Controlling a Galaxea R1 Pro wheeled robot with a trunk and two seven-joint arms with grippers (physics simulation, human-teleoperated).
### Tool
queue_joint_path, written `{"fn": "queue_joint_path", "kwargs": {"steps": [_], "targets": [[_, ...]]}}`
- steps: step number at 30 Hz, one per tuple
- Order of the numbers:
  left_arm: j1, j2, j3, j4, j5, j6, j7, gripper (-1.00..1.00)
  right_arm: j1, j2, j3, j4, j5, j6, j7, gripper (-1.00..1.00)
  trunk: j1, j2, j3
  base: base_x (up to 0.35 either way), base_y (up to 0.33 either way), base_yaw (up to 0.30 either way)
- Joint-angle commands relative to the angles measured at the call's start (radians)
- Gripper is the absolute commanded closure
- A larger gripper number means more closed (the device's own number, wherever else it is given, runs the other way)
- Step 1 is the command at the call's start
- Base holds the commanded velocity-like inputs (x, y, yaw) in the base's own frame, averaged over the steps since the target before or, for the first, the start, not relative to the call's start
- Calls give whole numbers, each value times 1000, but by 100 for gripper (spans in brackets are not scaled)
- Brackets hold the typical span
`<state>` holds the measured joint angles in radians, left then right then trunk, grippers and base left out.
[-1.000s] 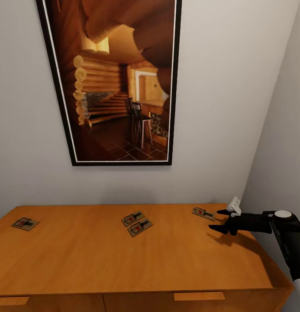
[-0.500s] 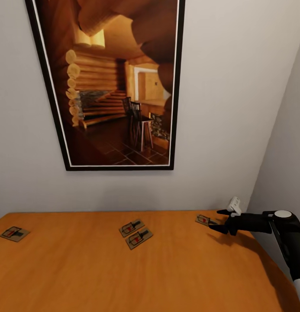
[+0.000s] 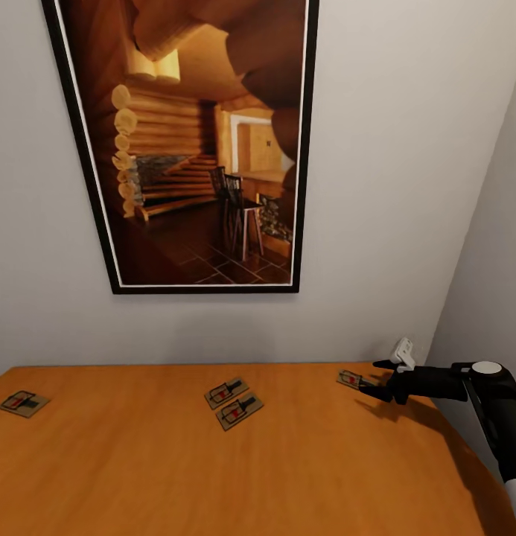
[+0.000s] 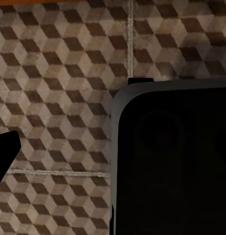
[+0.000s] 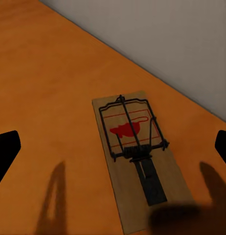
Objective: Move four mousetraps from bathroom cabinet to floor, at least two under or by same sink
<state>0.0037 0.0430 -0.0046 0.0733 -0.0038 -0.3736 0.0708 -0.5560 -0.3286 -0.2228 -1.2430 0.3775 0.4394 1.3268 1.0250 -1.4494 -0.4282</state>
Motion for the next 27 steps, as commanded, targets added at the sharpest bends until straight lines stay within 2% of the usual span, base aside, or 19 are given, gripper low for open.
{"fn": "queue_joint_path", "kwargs": {"steps": [1,27], "targets": [[-1,0,-1,2,-1,-5,3,-100,-1,0,-1,-1,4,10,6,-100,0,-1,-1,1,0,0],[-1,-1,-1,2,-1,-5,3,-100,-1,-3,-5,7,4,9,5,-100,0,-1,-1,0,0,0]]}}
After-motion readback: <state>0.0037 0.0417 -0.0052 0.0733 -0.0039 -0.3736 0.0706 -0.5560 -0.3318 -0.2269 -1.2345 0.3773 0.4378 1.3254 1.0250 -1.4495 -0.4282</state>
